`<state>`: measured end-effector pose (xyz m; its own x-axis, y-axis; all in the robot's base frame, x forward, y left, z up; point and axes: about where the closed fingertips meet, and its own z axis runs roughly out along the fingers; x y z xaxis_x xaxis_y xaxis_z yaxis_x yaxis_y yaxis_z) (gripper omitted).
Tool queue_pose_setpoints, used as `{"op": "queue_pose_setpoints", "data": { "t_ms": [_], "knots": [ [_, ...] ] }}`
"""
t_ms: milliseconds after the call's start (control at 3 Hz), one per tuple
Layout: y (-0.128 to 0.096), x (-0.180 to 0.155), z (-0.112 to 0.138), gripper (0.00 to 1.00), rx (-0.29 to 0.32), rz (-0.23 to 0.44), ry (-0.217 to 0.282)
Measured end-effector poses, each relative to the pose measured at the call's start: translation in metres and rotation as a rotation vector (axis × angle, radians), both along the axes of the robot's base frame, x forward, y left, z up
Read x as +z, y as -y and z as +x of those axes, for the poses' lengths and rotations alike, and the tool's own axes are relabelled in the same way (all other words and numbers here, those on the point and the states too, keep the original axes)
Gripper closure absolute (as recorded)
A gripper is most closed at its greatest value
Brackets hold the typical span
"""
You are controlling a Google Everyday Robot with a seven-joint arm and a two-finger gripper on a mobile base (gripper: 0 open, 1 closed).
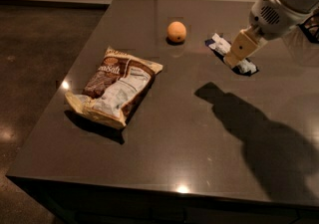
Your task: Pick rxbar blueberry
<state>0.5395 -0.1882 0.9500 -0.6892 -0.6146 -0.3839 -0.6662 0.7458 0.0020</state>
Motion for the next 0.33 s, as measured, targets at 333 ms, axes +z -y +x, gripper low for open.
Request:
{"op": "queue_pose_setpoints", "data": {
  "t_ms": [333],
  "knots": [
    [-0.0005,0.0011,0.0000,1.00,0.002,0.001,0.002]
  ]
}}
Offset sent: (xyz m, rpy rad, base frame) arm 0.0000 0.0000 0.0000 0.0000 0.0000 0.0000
